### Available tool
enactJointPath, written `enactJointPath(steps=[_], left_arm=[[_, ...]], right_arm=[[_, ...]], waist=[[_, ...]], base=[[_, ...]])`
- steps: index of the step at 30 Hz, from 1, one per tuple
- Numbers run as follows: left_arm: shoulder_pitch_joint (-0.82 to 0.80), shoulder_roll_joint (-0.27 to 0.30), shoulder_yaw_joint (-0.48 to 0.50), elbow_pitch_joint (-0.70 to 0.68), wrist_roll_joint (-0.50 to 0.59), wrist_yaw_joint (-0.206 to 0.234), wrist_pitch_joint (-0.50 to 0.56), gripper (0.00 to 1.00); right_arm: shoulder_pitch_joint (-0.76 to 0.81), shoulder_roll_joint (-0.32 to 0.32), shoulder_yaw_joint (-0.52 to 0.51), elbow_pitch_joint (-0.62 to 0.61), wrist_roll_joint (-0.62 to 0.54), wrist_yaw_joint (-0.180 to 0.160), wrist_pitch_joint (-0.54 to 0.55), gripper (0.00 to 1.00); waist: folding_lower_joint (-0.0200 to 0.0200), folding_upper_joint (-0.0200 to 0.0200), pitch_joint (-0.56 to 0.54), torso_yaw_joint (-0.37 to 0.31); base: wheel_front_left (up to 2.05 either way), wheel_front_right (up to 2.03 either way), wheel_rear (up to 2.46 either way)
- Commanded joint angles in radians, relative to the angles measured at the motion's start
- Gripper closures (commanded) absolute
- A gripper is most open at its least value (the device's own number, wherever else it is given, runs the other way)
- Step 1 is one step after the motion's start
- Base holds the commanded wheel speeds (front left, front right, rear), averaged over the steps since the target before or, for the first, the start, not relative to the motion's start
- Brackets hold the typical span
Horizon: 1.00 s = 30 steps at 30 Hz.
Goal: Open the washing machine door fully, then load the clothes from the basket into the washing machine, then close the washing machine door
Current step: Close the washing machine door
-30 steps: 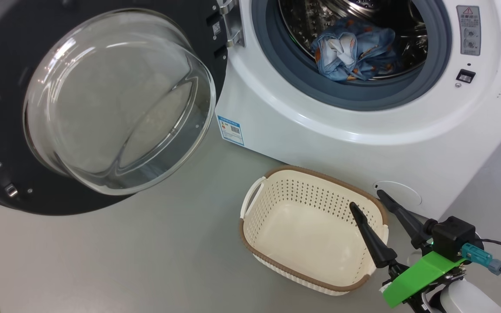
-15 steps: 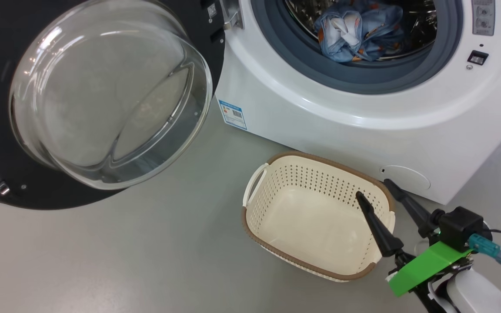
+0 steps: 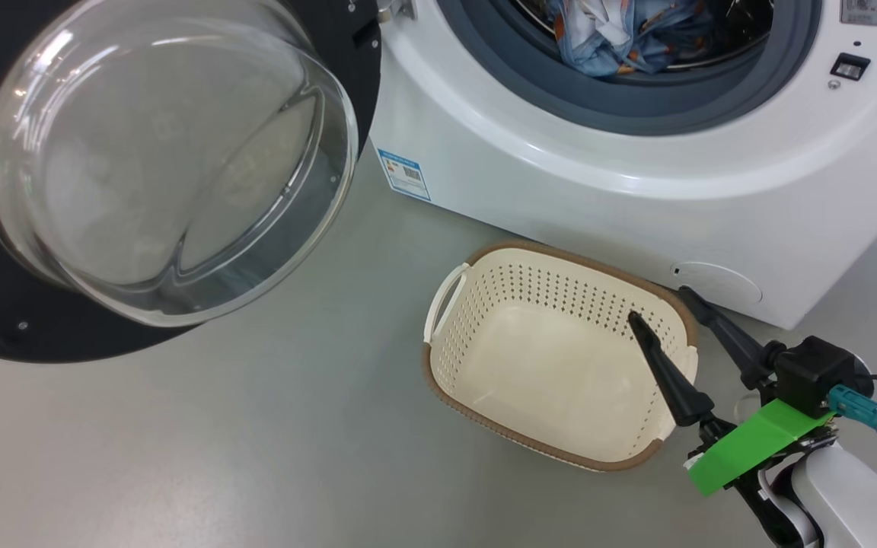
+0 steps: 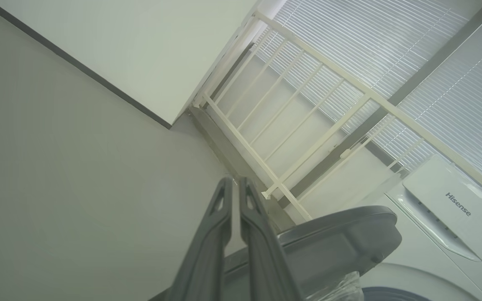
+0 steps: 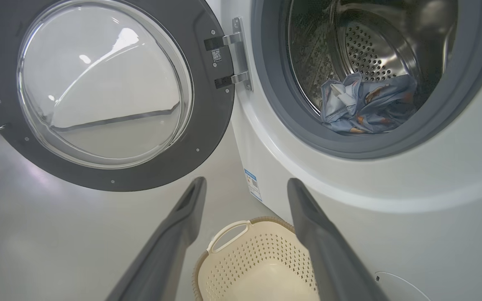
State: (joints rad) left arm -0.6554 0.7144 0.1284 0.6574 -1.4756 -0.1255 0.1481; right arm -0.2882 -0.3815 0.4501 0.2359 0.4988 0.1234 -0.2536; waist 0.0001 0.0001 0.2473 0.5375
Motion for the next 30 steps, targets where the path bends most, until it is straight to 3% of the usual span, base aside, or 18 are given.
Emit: enactJointPath(steps=[1, 30], left_arm=[[-0.039, 0.086, 0.023, -0.002, -0.017, -0.005, 0.021, 1.0], [-0.067, 0.106, -0.031, 0.112, -0.105, -0.005, 0.227, 1.0]], right_arm=[[-0.02, -0.01, 0.02, -0.018, -0.008, 0.007, -0.008, 0.0], [-0.073, -0.048, 0.063, -0.014, -0.012, 0.007, -0.008, 0.0]], waist=[[-0.0001, -0.0001, 0.01, -0.004], [-0.0001, -0.0001, 0.095, -0.054]], base=[[0.0, 0.0, 0.0], [0.0, 0.0, 0.0]])
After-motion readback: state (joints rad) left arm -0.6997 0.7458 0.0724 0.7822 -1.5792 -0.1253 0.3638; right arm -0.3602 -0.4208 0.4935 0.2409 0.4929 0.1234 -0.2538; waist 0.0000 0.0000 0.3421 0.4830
